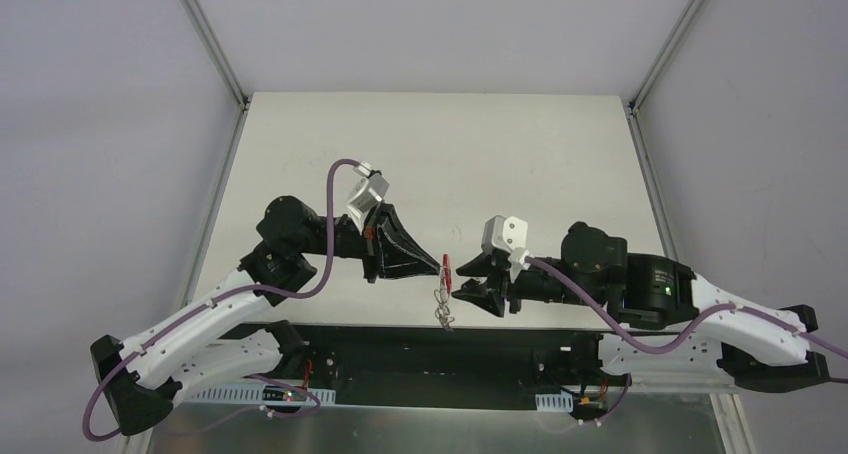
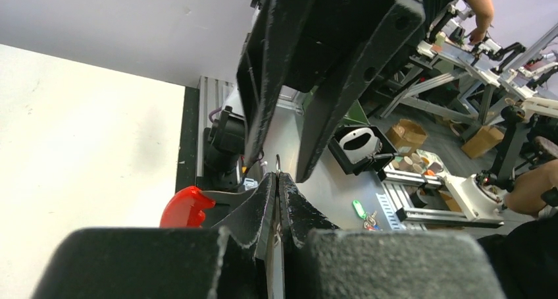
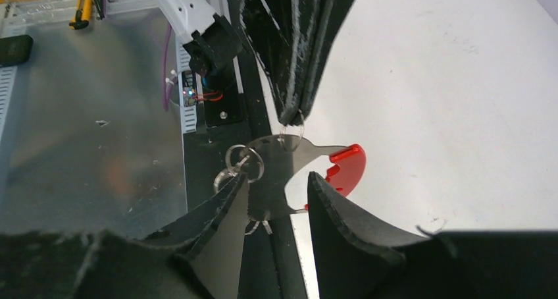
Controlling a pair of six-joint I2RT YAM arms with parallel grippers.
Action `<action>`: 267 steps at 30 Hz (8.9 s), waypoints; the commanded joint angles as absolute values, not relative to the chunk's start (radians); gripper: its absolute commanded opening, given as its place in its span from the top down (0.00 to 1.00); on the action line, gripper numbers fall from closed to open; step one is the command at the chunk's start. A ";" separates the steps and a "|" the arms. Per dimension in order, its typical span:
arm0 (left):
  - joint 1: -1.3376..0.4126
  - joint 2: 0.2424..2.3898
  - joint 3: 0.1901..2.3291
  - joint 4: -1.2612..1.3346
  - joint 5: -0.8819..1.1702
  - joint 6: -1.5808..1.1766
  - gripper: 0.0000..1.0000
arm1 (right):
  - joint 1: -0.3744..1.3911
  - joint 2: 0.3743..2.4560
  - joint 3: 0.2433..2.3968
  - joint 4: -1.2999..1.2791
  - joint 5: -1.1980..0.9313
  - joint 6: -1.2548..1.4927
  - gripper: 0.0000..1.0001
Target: Put the keys on the keyring
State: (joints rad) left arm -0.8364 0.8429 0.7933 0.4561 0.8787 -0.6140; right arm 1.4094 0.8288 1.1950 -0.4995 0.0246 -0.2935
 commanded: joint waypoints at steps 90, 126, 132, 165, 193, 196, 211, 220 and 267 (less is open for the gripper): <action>-0.836 0.856 0.886 0.091 0.428 -0.343 0.56 | 0.977 0.774 1.107 -0.531 -0.134 -0.028 1.00; -0.871 1.763 1.027 0.342 0.767 -0.146 0.43 | 0.977 0.617 1.192 -0.849 0.272 0.086 1.00; -0.874 1.819 1.041 0.383 0.850 -0.037 0.43 | 0.977 0.613 1.196 -0.851 0.217 0.092 1.00; -0.876 1.970 1.099 0.282 0.869 0.141 0.52 | 0.976 0.638 1.197 -0.852 0.156 0.092 1.00; -0.878 1.882 1.016 0.338 0.728 0.100 1.00 | 0.977 0.617 1.174 -0.838 0.153 0.095 1.00; -0.877 1.811 0.965 0.429 0.720 0.047 1.00 | 0.976 0.615 1.173 -0.836 0.156 0.094 1.00; -0.878 1.526 0.867 0.480 0.619 0.003 1.00 | 0.976 0.612 1.168 -0.825 0.098 0.070 1.00; -0.878 1.296 0.805 0.491 0.604 -0.048 1.00 | 0.977 0.622 1.154 -0.783 -0.046 0.039 1.00; -0.879 0.876 0.834 0.326 0.800 0.049 1.00 | 0.944 1.030 1.371 -0.760 -0.377 0.202 1.00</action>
State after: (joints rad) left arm -0.8711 0.8951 0.8047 0.3069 0.7597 0.0231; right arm 0.9501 1.0206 1.3239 -0.7719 -0.3248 0.1833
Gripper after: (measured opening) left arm 0.002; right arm 0.008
